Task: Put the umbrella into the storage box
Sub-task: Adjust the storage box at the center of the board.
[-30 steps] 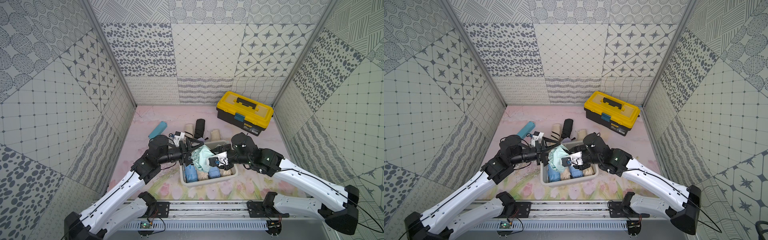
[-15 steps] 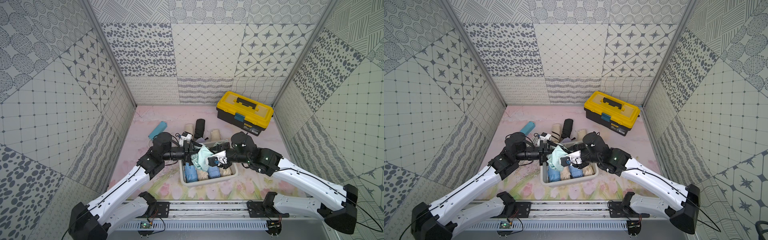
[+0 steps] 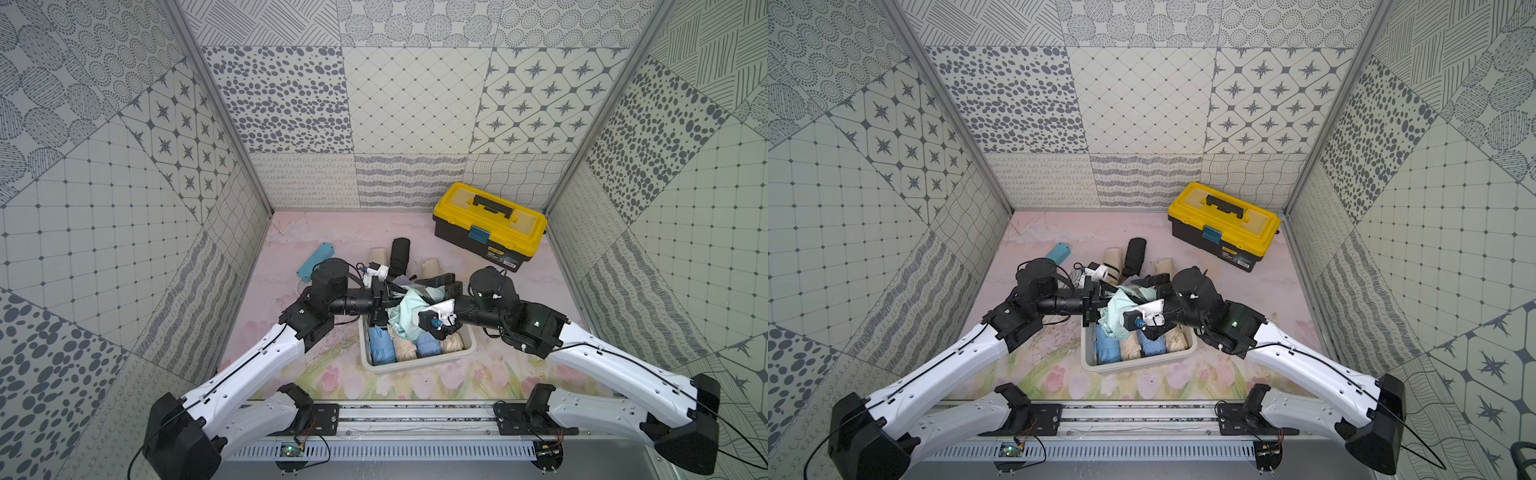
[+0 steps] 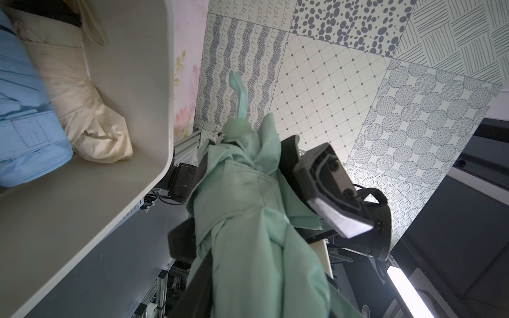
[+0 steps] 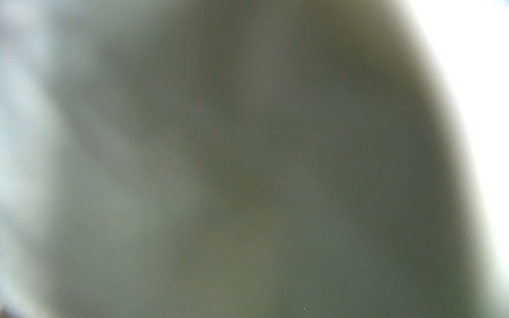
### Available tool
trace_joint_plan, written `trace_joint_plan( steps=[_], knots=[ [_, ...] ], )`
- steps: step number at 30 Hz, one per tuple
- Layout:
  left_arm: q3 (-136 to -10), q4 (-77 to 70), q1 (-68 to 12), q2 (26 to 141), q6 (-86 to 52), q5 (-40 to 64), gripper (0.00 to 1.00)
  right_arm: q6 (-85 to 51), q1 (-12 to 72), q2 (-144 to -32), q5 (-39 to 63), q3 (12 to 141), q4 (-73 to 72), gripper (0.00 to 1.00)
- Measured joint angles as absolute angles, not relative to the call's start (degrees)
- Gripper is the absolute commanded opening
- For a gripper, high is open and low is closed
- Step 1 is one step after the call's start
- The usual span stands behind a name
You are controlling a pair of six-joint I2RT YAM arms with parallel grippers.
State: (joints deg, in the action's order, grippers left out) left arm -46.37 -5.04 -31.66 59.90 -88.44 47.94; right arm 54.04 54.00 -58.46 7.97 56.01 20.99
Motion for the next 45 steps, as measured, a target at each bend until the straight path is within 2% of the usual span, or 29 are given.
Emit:
trace_joint_plan(
  steps=[8, 14, 19, 25, 30, 37, 45],
  knots=[
    [-44.9, -14.0, -31.7, 63.2, -88.8, 43.4, 0.31, 30.7, 57.2, -43.0, 6.2, 55.3, 28.6, 0.9],
    [-43.7, -23.2, -31.4, 69.3, -89.4, 38.7, 0.29, 3.1, 57.6, -38.5, 2.8, 48.9, 29.2, 0.8],
    [-43.7, -29.2, -31.3, 72.2, -88.8, 35.8, 0.28, -27.0, 57.6, -39.9, -5.1, 45.0, 25.3, 0.88],
    [-42.5, -34.3, -31.3, 72.4, -86.7, 33.3, 0.27, -51.3, 56.4, -39.9, -9.4, 37.7, 11.0, 0.97],
    [-41.7, -37.0, -31.3, 72.4, -85.6, 32.4, 0.27, -64.1, 52.3, -44.5, -9.3, 33.4, -3.3, 0.99],
    [-41.3, -39.8, -31.3, 72.2, -85.0, 32.4, 0.27, -73.9, 51.3, -53.8, -10.1, 33.0, -19.6, 0.99],
    [-40.2, -42.0, -31.4, 71.3, -84.8, 31.7, 0.27, -79.6, 50.7, -60.8, -11.9, 33.0, -30.9, 0.9]
  ],
)
